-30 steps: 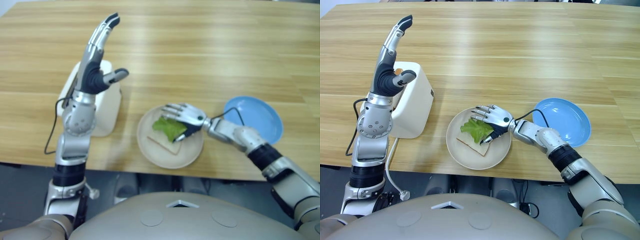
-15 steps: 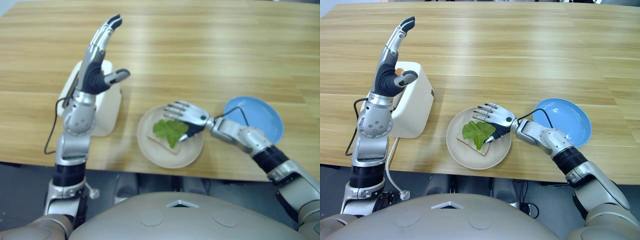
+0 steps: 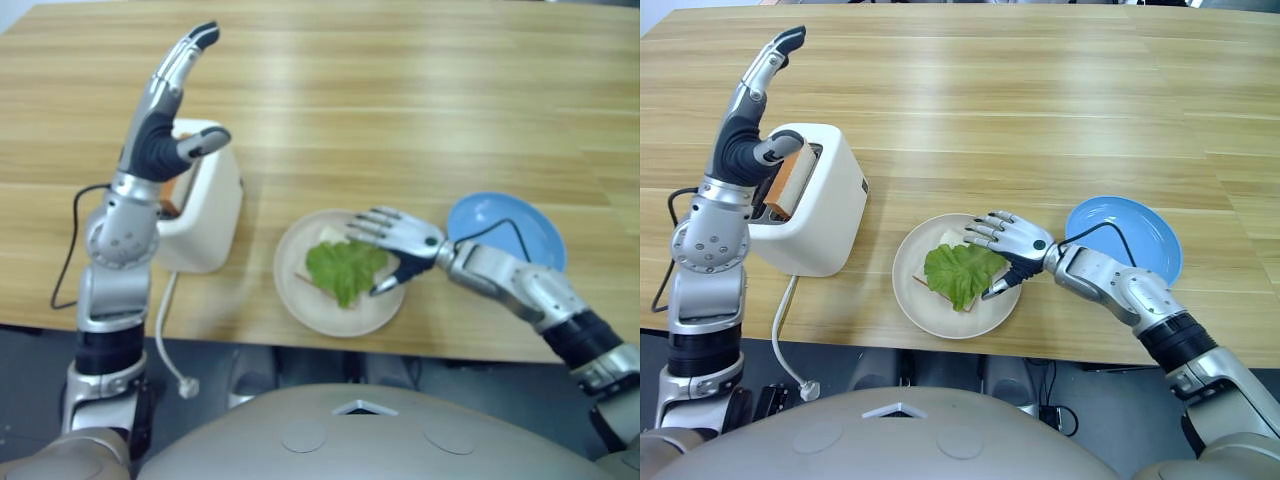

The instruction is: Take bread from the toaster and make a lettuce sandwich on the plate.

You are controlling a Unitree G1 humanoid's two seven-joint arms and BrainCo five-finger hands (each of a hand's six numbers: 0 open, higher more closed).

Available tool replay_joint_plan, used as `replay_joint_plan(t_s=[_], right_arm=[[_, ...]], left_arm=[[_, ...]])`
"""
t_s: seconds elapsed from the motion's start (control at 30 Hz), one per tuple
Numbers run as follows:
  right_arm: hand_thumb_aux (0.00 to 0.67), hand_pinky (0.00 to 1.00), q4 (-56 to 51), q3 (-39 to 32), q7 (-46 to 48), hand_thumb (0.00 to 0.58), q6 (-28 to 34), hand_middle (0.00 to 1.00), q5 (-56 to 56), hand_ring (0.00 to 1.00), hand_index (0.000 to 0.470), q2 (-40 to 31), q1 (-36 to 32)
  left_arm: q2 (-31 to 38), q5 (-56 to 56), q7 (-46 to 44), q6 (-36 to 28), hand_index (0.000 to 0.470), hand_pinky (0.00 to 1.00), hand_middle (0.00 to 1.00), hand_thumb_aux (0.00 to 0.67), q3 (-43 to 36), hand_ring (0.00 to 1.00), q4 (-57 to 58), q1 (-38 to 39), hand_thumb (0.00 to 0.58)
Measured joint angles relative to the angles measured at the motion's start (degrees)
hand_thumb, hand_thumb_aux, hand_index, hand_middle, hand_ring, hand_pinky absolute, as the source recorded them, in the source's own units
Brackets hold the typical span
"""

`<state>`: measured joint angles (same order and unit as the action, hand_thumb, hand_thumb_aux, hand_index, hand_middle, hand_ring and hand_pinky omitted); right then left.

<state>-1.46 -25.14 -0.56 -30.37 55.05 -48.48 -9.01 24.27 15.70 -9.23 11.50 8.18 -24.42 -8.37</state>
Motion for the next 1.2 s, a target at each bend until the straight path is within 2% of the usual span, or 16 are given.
replay_joint_plan(t_s=[0.23, 0.37, 0.43, 0.5, 0.6, 0.7, 0.87, 1.0, 1.2], right_arm=[[0.0, 0.0, 8.01, 9.66, 3.85, 0.0, 1.96, 0.0, -5.82, 0.0, 0.0, -3.59, 4.82], [0.0, 0.0, 11.38, 17.08, 2.24, 0.0, 2.04, 0.0, -9.67, 0.0, 0.0, -3.82, 10.24], [0.0, 0.0, 11.45, 18.84, 1.64, 0.0, 1.91, 0.0, -10.56, 0.0, 0.0, -3.65, 11.83], [0.0, 0.0, 11.37, 21.03, 0.32, 0.0, 1.56, 0.0, -11.36, 0.0, 0.0, -3.43, 14.98], [0.0, 0.0, 10.88, 21.84, -0.47, 0.0, 1.56, 0.0, -11.33, 0.0, 0.0, -2.89, 17.22], [0.0, 0.0, 10.84, 23.09, -1.38, 0.0, 1.63, 0.0, -11.09, 0.0, 0.0, -2.26, 17.53], [0.0, 0.0, 11.05, 24.58, -2.25, 0.0, 1.64, 0.0, -11.0, 0.0, 0.0, -1.88, 17.59], [0.0, 0.0, 11.17, 25.46, -2.41, 0.0, 1.7, 0.0, -10.76, 0.0, 0.0, -1.58, 17.73], [0.0, 0.0, 11.0, 25.46, -2.94, 0.0, 1.77, 0.0, -9.82, 0.0, 0.0, -1.13, 17.83]], left_arm=[[4.77, -2.0, -2.66, -2.14, 0.0, 0.0, 0.0, 0.0, 4.4, 0.0, -0.2, 0.72, 0.0], [13.72, 2.3, -4.2, -2.5, 0.0, 0.0, 0.0, 0.0, 10.74, 0.0, 4.46, 8.5, 0.0], [15.74, 3.91, -4.76, -3.06, 0.0, 0.0, 0.0, 0.0, 13.46, 0.0, 6.43, 11.71, 0.0], [19.26, 6.34, -6.01, -3.81, 0.0, 0.0, 0.0, 0.0, 17.5, 0.0, 7.66, 18.63, 0.0], [20.12, 8.61, -6.34, -4.73, 0.0, 0.0, 0.0, 0.0, 20.1, 0.0, 9.02, 22.87, 0.0], [19.83, 11.35, -6.0, -5.4, 0.0, 0.0, 0.0, 0.0, 19.12, 0.0, 8.87, 25.16, 0.0], [15.63, 17.44, -3.37, -7.08, 0.0, 0.0, 0.0, 0.0, 12.72, 0.0, 7.26, 25.63, 0.0], [12.65, 20.9, -1.69, -8.47, 0.0, 0.0, 0.0, 0.0, 7.24, 0.0, 6.56, 24.19, 0.0], [10.89, 24.82, 0.98, -9.7, 0.0, 0.0, 0.0, 0.0, 3.6, 0.0, 6.54, 22.19, 0.0]])
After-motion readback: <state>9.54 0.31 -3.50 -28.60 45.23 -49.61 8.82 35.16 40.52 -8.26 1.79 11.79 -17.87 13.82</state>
